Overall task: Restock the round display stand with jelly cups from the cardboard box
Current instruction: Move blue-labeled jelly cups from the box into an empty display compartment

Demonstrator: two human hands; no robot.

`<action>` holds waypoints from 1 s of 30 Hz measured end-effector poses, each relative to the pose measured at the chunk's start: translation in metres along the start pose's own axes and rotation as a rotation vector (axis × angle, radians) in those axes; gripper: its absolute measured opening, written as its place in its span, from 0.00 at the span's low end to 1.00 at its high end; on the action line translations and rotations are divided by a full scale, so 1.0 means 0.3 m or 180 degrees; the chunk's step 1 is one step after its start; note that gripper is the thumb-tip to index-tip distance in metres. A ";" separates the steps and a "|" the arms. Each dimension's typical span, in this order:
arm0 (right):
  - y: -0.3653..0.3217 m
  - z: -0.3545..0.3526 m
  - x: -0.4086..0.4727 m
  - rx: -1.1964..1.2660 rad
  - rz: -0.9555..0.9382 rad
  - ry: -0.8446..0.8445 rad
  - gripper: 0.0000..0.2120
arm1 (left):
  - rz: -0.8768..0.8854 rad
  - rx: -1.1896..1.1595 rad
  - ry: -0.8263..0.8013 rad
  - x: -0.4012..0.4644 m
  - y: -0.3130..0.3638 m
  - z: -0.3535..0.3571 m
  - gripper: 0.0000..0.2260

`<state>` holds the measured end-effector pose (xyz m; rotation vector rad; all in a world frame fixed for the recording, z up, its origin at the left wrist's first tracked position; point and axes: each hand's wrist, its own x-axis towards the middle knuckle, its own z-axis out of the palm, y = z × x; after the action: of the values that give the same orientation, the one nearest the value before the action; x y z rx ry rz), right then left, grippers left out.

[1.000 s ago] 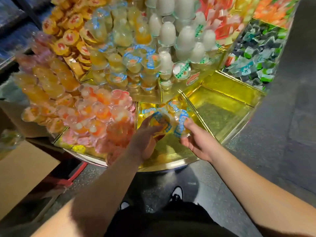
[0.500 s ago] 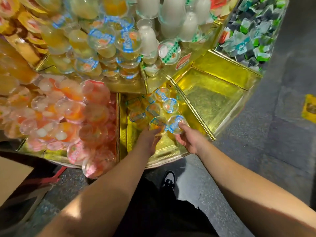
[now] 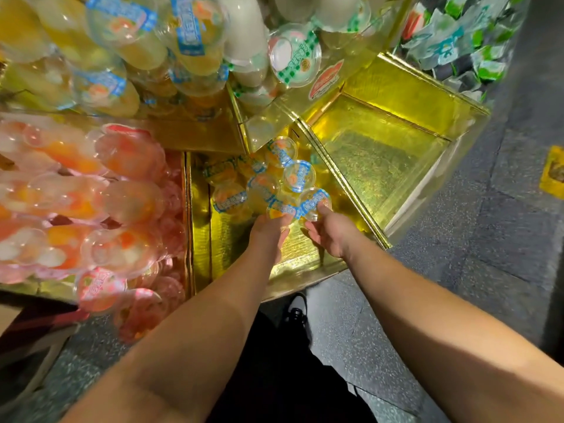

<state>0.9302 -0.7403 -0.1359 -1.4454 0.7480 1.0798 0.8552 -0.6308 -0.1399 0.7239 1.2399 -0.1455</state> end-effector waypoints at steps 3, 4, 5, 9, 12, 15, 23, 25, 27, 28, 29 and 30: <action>-0.004 0.003 0.024 -0.0059 -0.0036 0.0037 0.10 | 0.0225 0.0075 -0.0037 0.026 -0.015 0.002 0.24; -0.004 0.004 0.029 -0.0080 -0.0056 0.0062 0.09 | 0.0286 0.0085 -0.0026 0.034 -0.018 0.003 0.24; -0.005 0.001 0.035 -0.0128 -0.0077 0.0089 0.10 | 0.0339 0.0115 -0.0012 0.041 -0.020 0.003 0.24; 0.002 -0.011 0.059 -0.0404 -0.0140 0.0201 0.15 | 0.0476 0.0344 0.0038 0.055 -0.036 0.009 0.27; 0.004 -0.011 0.068 -0.0525 -0.0161 0.0307 0.17 | 0.0484 0.0424 0.0112 0.047 -0.035 0.021 0.28; 0.000 -0.007 0.065 -0.0609 -0.0199 0.0383 0.20 | 0.0439 0.0681 0.0239 0.050 -0.025 0.026 0.28; -0.037 -0.026 -0.114 -0.1037 -0.0022 0.0105 0.25 | 0.0265 0.1089 0.0211 -0.112 0.026 -0.021 0.25; -0.042 -0.033 -0.196 -0.1291 -0.0125 0.0089 0.20 | 0.0367 0.1038 0.0254 -0.188 0.033 -0.052 0.16; -0.057 -0.035 -0.285 -0.1620 -0.0440 0.0097 0.15 | 0.0526 0.1083 0.0211 -0.289 0.050 -0.092 0.06; -0.069 -0.031 -0.328 -0.1882 -0.0649 0.0091 0.14 | 0.0669 0.1158 0.0152 -0.339 0.063 -0.113 0.04; -0.084 -0.019 -0.376 -0.2148 -0.0875 0.0045 0.14 | 0.0841 0.1258 0.0073 -0.398 0.084 -0.138 0.04; -0.099 0.002 -0.424 -0.2350 -0.1105 -0.0051 0.12 | 0.1026 0.1341 0.0011 -0.455 0.110 -0.164 0.05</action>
<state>0.9087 -0.7504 -0.0074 -2.0846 0.0485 1.1389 0.7838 -0.6147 -0.0102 1.2792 1.0891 -0.1407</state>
